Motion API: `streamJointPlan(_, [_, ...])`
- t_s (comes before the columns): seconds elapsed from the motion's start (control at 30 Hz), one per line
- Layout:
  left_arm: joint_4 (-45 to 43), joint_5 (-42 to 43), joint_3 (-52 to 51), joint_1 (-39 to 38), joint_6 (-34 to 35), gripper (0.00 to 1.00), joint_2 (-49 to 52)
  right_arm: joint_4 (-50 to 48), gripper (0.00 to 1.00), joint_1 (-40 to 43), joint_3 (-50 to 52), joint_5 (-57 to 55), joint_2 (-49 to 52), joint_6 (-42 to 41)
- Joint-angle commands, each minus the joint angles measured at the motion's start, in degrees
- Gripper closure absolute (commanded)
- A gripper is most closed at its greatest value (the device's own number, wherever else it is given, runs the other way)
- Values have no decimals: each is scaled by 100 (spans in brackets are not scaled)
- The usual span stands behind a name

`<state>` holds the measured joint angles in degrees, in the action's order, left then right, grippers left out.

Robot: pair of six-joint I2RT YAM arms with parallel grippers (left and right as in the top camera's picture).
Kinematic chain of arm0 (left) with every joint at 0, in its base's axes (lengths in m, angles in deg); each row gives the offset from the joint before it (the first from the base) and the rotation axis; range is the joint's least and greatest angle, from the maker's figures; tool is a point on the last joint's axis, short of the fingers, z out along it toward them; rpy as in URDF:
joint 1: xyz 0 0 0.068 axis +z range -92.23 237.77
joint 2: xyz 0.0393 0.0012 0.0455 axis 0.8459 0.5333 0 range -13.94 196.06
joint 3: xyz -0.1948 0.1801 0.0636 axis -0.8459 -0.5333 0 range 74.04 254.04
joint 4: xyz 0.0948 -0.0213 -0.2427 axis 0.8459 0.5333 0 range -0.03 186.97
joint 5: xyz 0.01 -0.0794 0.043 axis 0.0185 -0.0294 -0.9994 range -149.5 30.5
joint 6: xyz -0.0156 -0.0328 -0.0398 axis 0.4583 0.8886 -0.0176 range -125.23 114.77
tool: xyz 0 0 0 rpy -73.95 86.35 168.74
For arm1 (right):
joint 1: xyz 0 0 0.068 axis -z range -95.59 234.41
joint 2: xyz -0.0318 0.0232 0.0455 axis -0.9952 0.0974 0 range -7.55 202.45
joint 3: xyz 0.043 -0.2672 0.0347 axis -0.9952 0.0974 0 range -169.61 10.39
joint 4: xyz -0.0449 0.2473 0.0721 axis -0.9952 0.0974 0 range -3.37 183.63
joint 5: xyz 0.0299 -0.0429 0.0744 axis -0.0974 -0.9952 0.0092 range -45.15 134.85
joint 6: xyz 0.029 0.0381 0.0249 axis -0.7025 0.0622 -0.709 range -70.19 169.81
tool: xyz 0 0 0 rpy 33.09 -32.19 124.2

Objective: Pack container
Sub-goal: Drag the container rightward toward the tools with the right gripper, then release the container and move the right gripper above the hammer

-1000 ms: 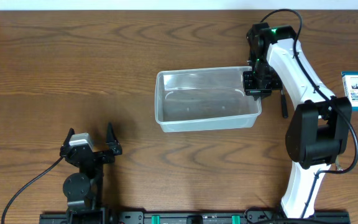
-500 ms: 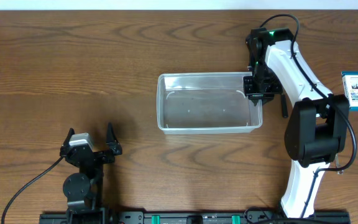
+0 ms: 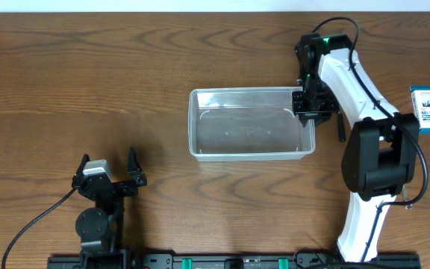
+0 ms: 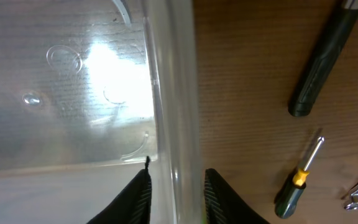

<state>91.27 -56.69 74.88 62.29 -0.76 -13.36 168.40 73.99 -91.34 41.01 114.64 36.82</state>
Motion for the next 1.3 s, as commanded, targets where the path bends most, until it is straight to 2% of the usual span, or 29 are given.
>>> streamJointPlan(0.0, [271, -94, -61, 35, -31, 2, -35, -39, 70, -48, -144, -22, 26, -68])
streamJointPlan(0.2, [271, -94, -61, 35, -31, 2, -35, 33, 68, -48, -857, -20, 26, -63])
streamJointPlan(0.33, [269, -94, -61, 35, -31, 2, -35, 254, 62, -48, -1576, -20, 26, -13])
streamJointPlan(0.37, [271, -94, -61, 35, -31, 2, -35, 321, 57, -48, -1740, -20, 26, 0])
streamJointPlan(0.4, [271, -94, -61, 35, -31, 2, -35, 442, 48, -48, -1969, -24, 26, 0])
streamJointPlan(0.43, [271, -94, -61, 35, -31, 2, -35, 533, 37, -37, -2142, -50, 26, 0])
streamJointPlan(0.5, [269, -94, -61, 35, -31, 2, -35, 756, 8, -2, -2533, -83, 26, 0])
streamJointPlan(0.53, [271, -94, -61, 35, -31, 2, -35, 848, 1, 31, -2691, -83, 24, 2])
streamJointPlan(0.73, [269, -94, -61, 35, -31, 2, -35, 1473, 1, 446, -3582, -83, -15, 380])
streamJointPlan(0.9, [269, -94, -61, 35, -31, 2, -35, 1552, 1, 859, -3707, 348, -214, 1952])
streamJointPlan(0.93, [269, -94, -61, 35, -31, 2, -35, 1552, 1, 949, -3707, 343, -247, 2057])
streamJointPlan(1.2, [269, -94, -61, 35, -31, 2, -35, 1478, 1, 1482, -3703, 284, -260, 1978])
streamJointPlan(1.27, [271, -94, -61, 35, -31, 2, -35, 1447, 1, 1530, -3676, 282, -249, 2297])
